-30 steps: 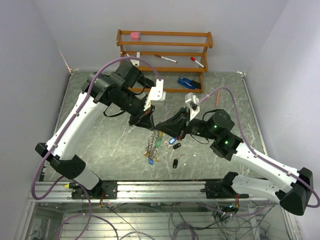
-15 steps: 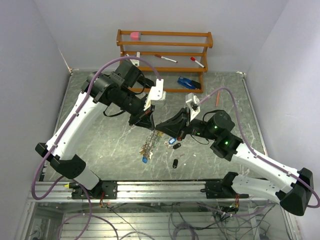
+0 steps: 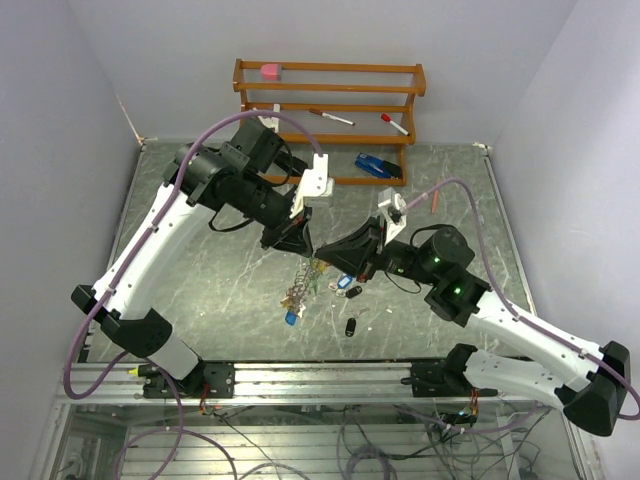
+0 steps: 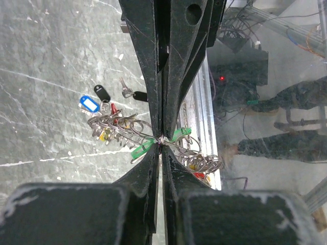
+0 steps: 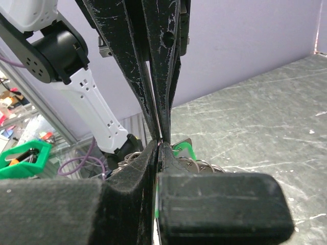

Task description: Put the keys on the keyring

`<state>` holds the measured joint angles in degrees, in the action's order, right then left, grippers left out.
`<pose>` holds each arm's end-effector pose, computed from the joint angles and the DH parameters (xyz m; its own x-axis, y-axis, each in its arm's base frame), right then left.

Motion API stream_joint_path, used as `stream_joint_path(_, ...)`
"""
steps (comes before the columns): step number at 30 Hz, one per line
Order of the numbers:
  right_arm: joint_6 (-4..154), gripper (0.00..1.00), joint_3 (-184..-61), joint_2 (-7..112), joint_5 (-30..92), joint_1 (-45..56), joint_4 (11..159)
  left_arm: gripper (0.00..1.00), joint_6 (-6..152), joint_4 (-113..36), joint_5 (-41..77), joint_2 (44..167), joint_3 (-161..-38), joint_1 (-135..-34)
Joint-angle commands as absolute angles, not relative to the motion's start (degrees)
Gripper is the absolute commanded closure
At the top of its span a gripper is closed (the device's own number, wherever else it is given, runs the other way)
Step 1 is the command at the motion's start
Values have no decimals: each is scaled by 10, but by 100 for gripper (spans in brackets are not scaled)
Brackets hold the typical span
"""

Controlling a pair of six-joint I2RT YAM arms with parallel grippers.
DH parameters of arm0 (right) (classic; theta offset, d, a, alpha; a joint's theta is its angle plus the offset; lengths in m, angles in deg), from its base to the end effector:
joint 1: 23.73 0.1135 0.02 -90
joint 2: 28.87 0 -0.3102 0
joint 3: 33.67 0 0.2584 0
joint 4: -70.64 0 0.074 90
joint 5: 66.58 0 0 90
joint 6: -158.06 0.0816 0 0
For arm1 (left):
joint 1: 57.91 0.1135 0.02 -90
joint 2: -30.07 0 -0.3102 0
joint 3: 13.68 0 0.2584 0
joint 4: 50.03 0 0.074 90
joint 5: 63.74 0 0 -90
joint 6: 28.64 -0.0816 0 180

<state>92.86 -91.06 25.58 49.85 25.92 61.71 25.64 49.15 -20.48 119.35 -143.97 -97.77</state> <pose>0.1288 0.2077 0.4094 -0.2837 0.2463 -0.9268 -0.9314 0.1592 0.3274 0.1765 -0.2248 0.4829 -0.1009 0.6055 -0.7894 0.9767 -0.0907 -0.1944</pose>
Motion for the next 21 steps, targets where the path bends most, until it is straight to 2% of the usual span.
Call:
stream_joint_path(1,922,100,-905,233,454,261,606,87,268,471,-226,1188,-1458,-978)
stream_joint_path(21,918,100,-880,223,394,288,499,82,285,433,-214,1194,-1454,-978)
